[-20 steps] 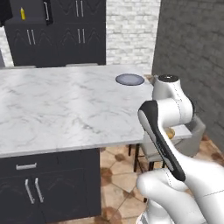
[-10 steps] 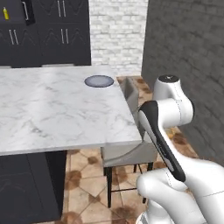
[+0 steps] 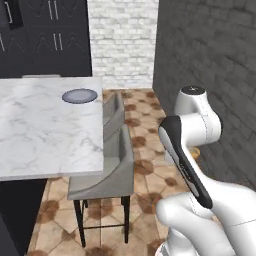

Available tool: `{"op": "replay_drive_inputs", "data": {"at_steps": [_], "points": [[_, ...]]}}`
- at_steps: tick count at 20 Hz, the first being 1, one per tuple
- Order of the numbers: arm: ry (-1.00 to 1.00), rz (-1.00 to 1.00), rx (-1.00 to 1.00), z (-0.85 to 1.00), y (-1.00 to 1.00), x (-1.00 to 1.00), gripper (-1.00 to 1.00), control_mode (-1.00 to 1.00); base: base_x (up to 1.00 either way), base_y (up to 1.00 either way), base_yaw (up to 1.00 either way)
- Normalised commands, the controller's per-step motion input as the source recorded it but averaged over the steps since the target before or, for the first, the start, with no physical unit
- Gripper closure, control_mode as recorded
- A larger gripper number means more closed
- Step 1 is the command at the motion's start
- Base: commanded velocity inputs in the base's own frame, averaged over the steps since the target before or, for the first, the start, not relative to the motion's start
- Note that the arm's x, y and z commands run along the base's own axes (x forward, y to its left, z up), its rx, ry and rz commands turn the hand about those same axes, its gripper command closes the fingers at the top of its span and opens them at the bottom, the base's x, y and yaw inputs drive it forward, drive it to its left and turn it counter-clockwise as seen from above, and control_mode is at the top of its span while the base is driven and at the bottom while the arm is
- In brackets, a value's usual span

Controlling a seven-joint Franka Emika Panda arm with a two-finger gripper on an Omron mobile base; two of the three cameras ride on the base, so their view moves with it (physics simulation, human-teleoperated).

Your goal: Move the hot dog bun to the plate on the dining table and place the condiment next to that plate. Then navigate to the fridge and take the sausage and place it on the plate as well.

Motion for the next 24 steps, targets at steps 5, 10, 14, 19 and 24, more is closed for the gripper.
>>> {"op": "replay_drive_inputs", "data": {"at_steps": [5, 10, 14, 19, 24], "points": [[0.0, 0.0, 0.0, 0.0, 0.0, 0.0, 1.0, 1.0, 0.71, -0.93, 0.25], [0.0, 0.0, 0.0, 0.0, 0.0, 0.0, 1.0, 1.0, 0.79, -0.74, 0.35], [0.0, 0.0, 0.0, 0.0, 0.0, 0.0, 1.0, 1.0, 0.8, -0.62, 0.42], [0.0, 0.0, 0.0, 0.0, 0.0, 0.0, 1.0, 1.0, 0.8, -0.56, 0.46], [0.0, 0.0, 0.0, 0.0, 0.0, 0.0, 1.0, 1.0, 0.79, -0.51, 0.5]]}}
